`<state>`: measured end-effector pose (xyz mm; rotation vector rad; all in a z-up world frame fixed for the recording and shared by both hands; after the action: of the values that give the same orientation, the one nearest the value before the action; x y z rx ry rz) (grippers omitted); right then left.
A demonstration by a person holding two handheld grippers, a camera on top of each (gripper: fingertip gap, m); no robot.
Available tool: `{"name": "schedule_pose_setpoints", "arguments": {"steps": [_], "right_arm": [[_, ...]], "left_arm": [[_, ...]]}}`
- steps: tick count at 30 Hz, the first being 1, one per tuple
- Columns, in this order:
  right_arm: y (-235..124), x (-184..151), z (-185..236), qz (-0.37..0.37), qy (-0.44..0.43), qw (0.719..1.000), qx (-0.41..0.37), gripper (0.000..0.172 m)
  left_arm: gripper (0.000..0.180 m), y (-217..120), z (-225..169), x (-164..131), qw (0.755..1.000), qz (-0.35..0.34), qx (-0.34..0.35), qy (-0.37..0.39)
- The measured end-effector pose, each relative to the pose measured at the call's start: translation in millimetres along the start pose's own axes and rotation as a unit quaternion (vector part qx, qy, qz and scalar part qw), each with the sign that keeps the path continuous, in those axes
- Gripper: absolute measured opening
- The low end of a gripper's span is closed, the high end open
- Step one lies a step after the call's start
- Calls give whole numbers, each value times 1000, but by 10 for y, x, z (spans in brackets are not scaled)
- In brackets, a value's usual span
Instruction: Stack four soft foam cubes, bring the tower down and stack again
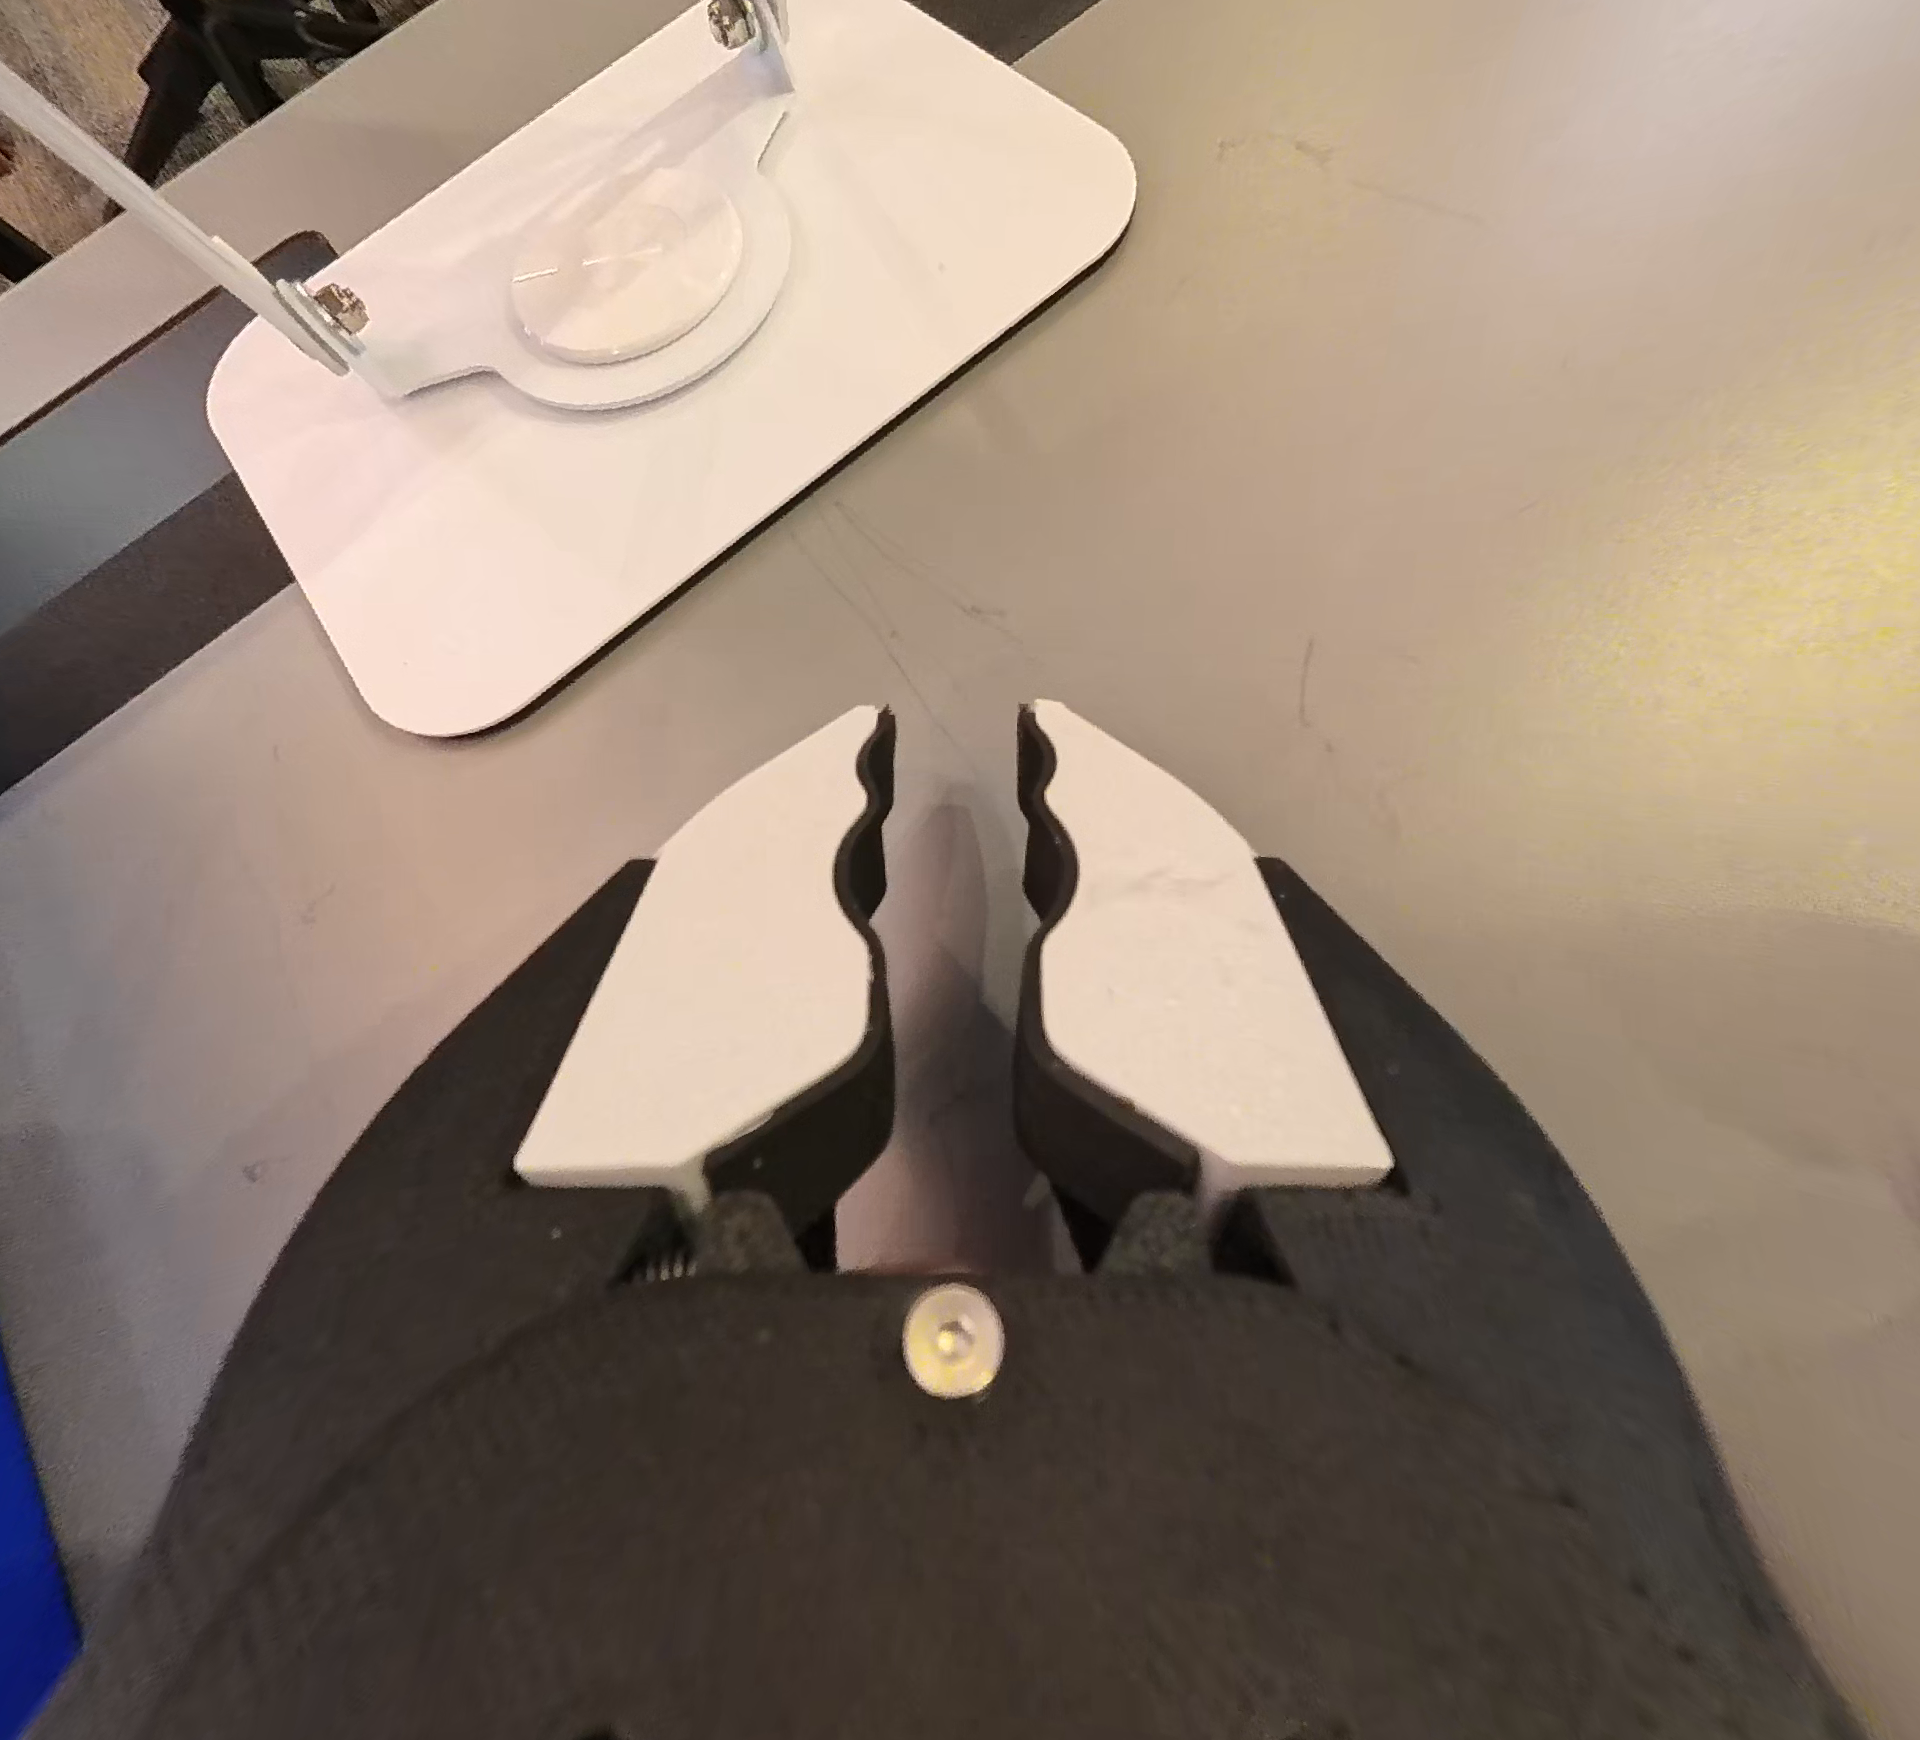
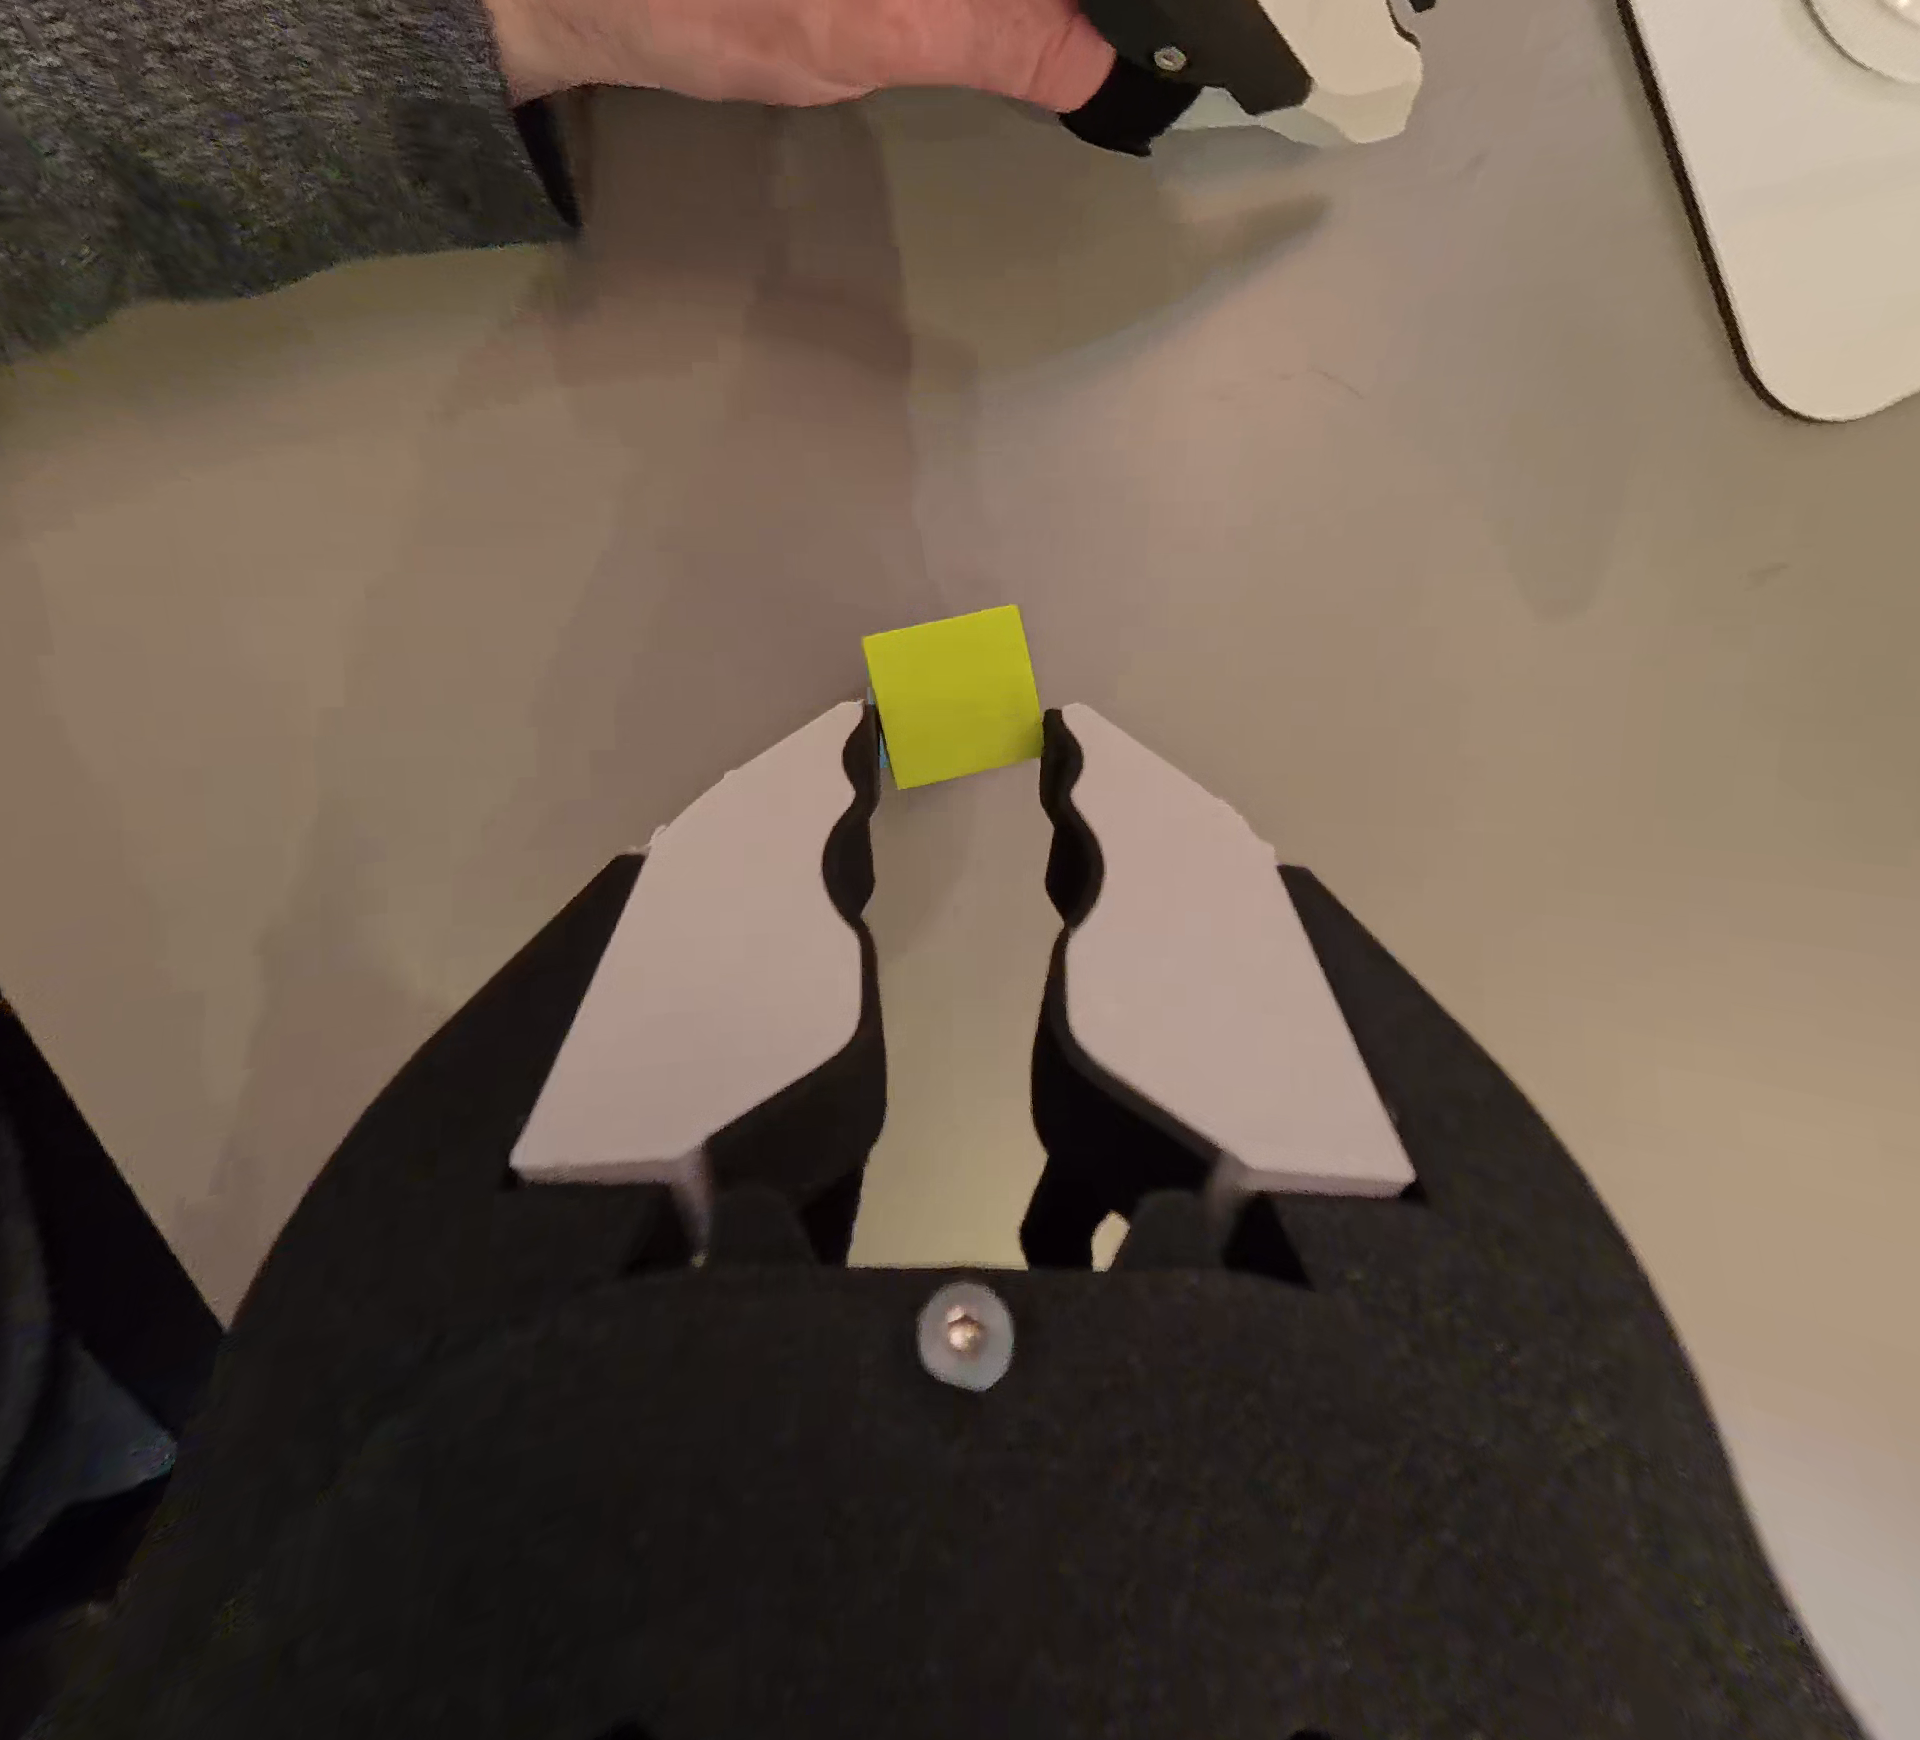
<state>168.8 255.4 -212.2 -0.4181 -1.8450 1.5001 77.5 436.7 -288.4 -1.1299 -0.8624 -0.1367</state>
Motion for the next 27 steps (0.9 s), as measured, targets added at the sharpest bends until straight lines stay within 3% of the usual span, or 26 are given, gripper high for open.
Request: {"name": "schedule_pose_setpoints", "arguments": {"steps": [10, 27], "right_arm": [[71, -30, 83, 10, 72, 997, -30, 29], [153, -55, 103, 20, 79, 996, -33, 29]], "left_arm": [[22, -5, 7, 0, 1000, -2, -3, -3], [22, 0, 5, 0, 1000, 0, -2, -2]]}}
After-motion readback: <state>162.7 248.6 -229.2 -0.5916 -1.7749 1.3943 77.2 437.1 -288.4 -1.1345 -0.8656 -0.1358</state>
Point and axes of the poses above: each gripper's, where its closed fingertips meet, y out along the fingers, x out of its top, z = x × y across the jaws, the point moved 7 cm from there along -y, back along the fingers, and after that the axes turned 9 degrees about z, right-handed, at the moved point
